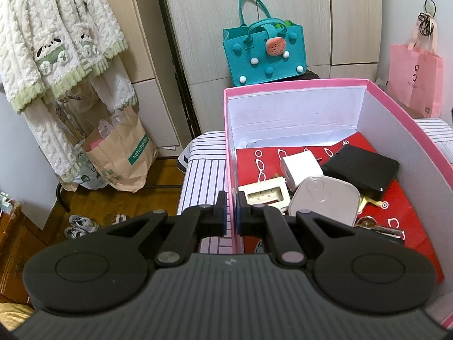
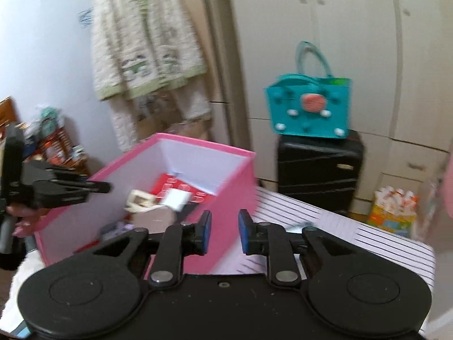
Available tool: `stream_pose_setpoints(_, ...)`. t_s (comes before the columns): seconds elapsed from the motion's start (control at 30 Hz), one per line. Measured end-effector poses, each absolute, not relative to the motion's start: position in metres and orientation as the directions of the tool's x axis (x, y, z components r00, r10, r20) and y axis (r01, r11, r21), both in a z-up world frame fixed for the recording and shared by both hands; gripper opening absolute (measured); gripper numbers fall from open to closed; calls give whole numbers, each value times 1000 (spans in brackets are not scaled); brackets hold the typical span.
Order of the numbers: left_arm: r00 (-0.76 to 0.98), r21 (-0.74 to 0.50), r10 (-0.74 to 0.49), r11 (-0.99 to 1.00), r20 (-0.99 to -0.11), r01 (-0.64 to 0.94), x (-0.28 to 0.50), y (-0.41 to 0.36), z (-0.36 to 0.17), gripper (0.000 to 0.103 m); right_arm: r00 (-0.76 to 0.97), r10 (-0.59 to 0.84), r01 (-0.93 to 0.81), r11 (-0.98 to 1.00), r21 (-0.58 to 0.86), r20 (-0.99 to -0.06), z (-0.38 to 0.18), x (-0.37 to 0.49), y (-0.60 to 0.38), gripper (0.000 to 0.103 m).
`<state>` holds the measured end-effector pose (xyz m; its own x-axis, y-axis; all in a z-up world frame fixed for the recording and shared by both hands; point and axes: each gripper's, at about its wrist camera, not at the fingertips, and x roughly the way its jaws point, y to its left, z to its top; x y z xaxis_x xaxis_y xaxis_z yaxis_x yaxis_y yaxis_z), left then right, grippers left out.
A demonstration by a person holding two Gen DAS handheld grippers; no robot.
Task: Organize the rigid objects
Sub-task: 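Carry the silver key into the pink box and release it, then move the right gripper to the grey card reader and grasp it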
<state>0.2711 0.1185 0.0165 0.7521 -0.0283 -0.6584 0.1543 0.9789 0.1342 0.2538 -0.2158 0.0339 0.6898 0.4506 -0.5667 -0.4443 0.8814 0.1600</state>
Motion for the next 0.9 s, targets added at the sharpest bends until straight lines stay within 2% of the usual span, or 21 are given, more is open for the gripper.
stream_pose_setpoints(0.1, 751, 137, -28, 978, -660, 157, 271, 118, 16, 6, 701, 411, -398, 904, 158, -582, 24, 258, -242, 42)
stream_pose_setpoints(0.17, 751, 146, -23, 977, -660, 158, 271, 118, 16, 6, 705, 388, -386, 912, 138, -594, 14, 263, -253, 63)
stream_pose_setpoints(0.27, 752, 143, -24, 977, -659, 156, 271, 118, 15, 6, 716, 352, -369, 924, 102, -602, -8, 273, -267, 66)
stream_pose_setpoints(0.4, 751, 155, -19, 975, -660, 161, 271, 118, 15, 6, 705, 372, -365, 920, 141, -604, -36, 294, -274, 71)
stream_pose_setpoints(0.5, 752, 171, -8, 972, -659, 160, 271, 116, 15, 6, 693, 401, -397, 906, 147, -599, -47, 303, -269, 79)
stream_pose_setpoints(0.57, 753, 173, -7, 972, -658, 160, 270, 115, 15, 6, 691, 422, -421, 895, 148, -587, -50, 308, -261, 91)
stream_pose_setpoints(0.63, 752, 170, -6, 973, -659, 157, 270, 115, 15, 6, 684, 447, -449, 881, 151, -577, -53, 310, -254, 93)
stream_pose_setpoints(0.9, 754, 199, 5, 966, -657, 167, 270, 110, 15, 6, 715, 363, -481, 876, -43, -597, -66, 326, -214, 102)
